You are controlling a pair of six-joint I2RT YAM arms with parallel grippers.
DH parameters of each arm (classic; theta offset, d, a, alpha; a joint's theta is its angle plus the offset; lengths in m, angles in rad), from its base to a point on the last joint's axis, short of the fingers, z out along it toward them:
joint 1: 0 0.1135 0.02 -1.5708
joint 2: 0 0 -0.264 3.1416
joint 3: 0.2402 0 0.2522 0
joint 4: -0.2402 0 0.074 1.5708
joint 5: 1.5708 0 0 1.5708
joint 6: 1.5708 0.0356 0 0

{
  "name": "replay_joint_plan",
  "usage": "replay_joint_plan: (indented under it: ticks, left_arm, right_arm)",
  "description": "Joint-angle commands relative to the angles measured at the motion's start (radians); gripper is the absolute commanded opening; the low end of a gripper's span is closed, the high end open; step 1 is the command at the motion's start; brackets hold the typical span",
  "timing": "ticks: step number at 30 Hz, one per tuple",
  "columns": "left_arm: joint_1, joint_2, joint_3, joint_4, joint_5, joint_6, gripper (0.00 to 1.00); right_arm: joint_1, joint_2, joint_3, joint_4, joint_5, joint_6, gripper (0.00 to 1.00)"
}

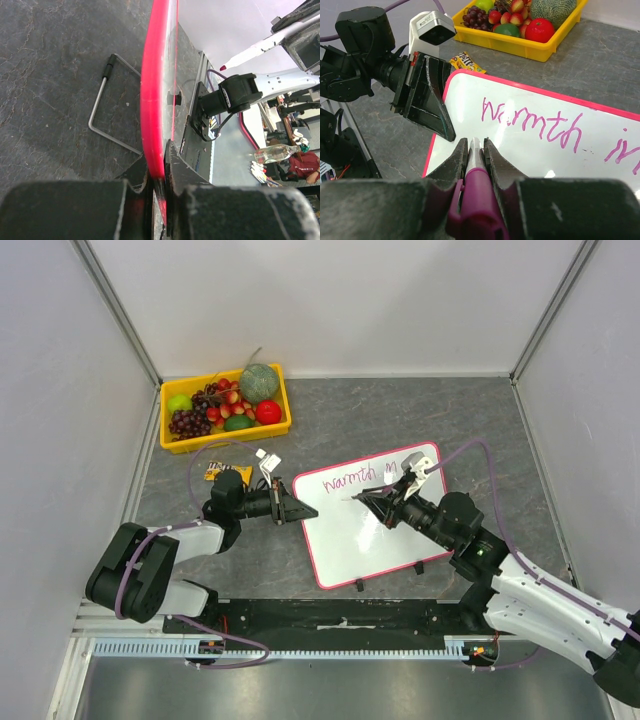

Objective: Write a sentence on the whiteboard

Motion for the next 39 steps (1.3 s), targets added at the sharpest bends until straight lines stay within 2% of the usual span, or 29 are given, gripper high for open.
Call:
replay_joint_plan:
  ticks: [1,9,14,22,39]
  left_arm:
    - [-0.005,0.012,-0.027,-0.038,-0.045,0.219,0.02]
    - [-0.005,0.022,-0.021,-0.038,-0.044,0.223,0.02]
    - [-0.005,0.025,-0.018,-0.046,-0.045,0.226,0.02]
    - [-0.005,0.027,-0.018,-0.045,-0.041,0.226,0.02]
    - [-0.004,0.032,-0.015,-0.046,-0.027,0.227,0.02]
  right_arm:
    - [0.011,0.001,0.006,0.062,0.031,-0.023,0.0]
    - [0.041,0.016,0.006,0.09,0.037,-0.021,0.0]
    - [0.126,0.033,0.009,0.087,0.152,-0.061,0.0]
    - [0.182,0.122,0.02,0.14,0.203,-0.065,0.0]
    - [0.204,0.185,0.022,0.156,0.249,-0.052,0.0]
